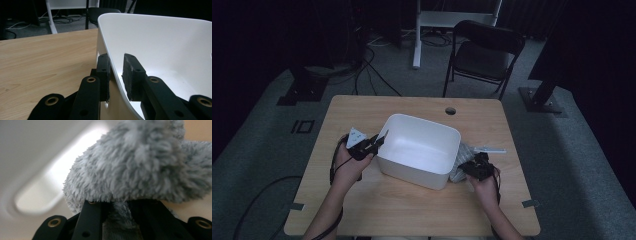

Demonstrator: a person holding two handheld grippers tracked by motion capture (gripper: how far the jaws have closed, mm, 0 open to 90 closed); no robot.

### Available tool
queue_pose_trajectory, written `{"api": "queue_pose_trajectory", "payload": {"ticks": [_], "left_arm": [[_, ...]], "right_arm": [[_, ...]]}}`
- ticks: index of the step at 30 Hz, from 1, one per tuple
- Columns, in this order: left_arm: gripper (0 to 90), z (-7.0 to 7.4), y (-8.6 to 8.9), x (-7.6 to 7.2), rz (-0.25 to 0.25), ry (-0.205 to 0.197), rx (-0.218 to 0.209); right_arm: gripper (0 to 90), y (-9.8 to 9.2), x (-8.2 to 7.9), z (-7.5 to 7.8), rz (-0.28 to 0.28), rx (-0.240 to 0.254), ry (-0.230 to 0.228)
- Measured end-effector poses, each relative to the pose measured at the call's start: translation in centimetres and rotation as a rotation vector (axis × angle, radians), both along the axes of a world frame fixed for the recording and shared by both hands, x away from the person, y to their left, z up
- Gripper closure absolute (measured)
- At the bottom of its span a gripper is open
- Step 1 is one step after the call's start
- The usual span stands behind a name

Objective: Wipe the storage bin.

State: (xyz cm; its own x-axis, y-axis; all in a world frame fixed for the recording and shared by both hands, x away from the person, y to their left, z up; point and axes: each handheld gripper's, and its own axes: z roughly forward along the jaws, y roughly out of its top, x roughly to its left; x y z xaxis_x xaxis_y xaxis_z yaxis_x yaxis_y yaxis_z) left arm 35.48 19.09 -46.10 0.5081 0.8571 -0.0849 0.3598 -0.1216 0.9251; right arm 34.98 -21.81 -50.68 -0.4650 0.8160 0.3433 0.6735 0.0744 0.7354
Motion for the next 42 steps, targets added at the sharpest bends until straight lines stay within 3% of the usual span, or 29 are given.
{"api": "queue_pose_trajectory", "payload": {"ticks": [2, 10, 14, 18, 19, 21, 23, 25, 28, 33, 36, 42], "left_arm": [[75.3, 0.0, -0.1, 0.0, -0.007, 0.002, -0.006], [74.9, -0.1, -0.1, 0.0, -0.005, -0.002, -0.002], [74.0, -0.1, -0.1, 0.1, 0.002, 0.0, -0.008], [74.1, -0.1, -0.1, 0.0, 0.0, -0.004, -0.003], [74.0, -0.1, -0.1, 0.0, 0.002, -0.005, 0.003], [74.1, 0.0, -0.1, 0.0, 0.004, -0.005, 0.004], [74.2, -0.1, -0.2, -0.1, 0.003, -0.006, 0.005], [74.2, -0.1, -0.2, 0.0, -0.001, -0.006, 0.004], [74.2, -0.1, -0.2, 0.0, -0.005, -0.003, 0.001], [74.2, -0.1, -0.4, 0.1, -0.003, -0.004, -0.002], [74.2, -0.1, -0.5, 0.1, -0.003, -0.006, 0.002], [74.1, -0.1, -0.6, 0.0, -0.001, -0.01, 0.013]], "right_arm": [[77.4, -0.2, 0.5, 0.8, -0.017, -0.001, -0.027], [77.6, 0.3, 1.3, -1.5, -0.02, -0.03, 0.038], [77.5, 0.2, 1.4, -1.4, -0.011, -0.037, 0.043], [77.5, -0.3, 1.2, -0.2, -0.01, -0.013, 0.007], [77.4, -0.7, 0.9, 1.2, -0.012, 0.006, -0.041], [77.3, -0.9, 0.7, 2.0, -0.015, 0.021, -0.065], [77.2, -1.6, 0.1, 3.9, -0.025, 0.063, -0.119], [77.2, -1.6, 0.0, 4.7, -0.024, 0.083, -0.143], [77.2, -1.4, 0.1, 5.0, -0.024, 0.07, -0.154], [77.3, -0.9, 0.9, 3.9, -0.022, 0.028, -0.098], [77.4, -0.8, 1.3, 2.9, -0.028, 0.027, -0.07], [77.5, -0.6, 1.8, 2.1, -0.037, 0.014, -0.052]]}}
